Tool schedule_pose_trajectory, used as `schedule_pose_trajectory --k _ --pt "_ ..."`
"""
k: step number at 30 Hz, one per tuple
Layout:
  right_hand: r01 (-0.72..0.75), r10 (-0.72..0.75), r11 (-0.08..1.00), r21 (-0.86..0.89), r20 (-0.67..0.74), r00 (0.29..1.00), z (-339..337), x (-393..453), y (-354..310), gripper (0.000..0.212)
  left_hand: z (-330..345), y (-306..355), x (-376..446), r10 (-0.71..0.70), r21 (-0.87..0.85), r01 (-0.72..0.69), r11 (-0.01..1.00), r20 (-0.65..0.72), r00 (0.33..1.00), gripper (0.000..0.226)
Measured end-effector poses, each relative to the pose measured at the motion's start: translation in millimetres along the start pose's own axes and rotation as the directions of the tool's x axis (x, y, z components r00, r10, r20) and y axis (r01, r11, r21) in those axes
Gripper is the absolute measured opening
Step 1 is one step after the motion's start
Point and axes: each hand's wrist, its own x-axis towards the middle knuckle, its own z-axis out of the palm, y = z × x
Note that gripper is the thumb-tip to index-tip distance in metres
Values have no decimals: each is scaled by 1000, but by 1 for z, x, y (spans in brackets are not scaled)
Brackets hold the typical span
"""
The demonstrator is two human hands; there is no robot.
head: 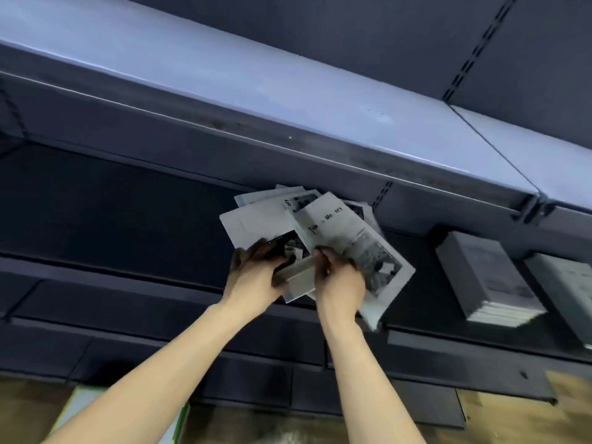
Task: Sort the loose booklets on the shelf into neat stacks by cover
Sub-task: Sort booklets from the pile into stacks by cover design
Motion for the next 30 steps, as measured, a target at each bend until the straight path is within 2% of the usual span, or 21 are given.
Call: schedule_pose_trajectory --k 2,4,6,8,12,17,20,23,25,26,28,30 --pt "-3 4 1000 -5 72 997 8 -2 -6 25 3 -3 -5 -5 -16 5 1000 -1 1000 44" --pt "109 -115 993 43 169 979 16 -1 -1 29 4 -8 -7 0 -39 1 999 10 1000 47" --pt "229 -236 972 61 321 917 24 4 13 39 4 -12 -7 -18 -68 19 998 6 1000 50" --pt "273 -267 961 49 430 863 24 9 24 45 5 -13 -6 -64 -46 66 997 42 997 53" --pt "282 -264 959 36 479 837 18 19 31 49 3 -4 -4 -129 -41 135 990 116 985 57" --pt "247 -249 966 76 533 809 13 38 24 54 7 0 0 -117 -49 124 991 125 985 55" --pt "276 -301 952 132 573 763 17 48 20 59 11 4 1 -139 -60 147 987 127 982 53" --pt "368 -386 918 151 563 731 24 62 10 67 14 7 1 -165 -68 172 983 100 981 52" --pt "416 -408 904 101 496 766 30 68 5 64 17 9 2 -179 -52 182 982 63 982 49" --pt "398 -384 915 63 435 814 33 70 5 58 17 12 3 -196 -57 199 978 51 979 47" --pt "264 -249 965 -9 298 922 33 71 7 49 18 17 6 -231 -63 233 970 42 972 49" --pt "62 -53 998 -32 210 976 26 73 18 56 19 19 10 -245 -28 246 969 49 968 52"
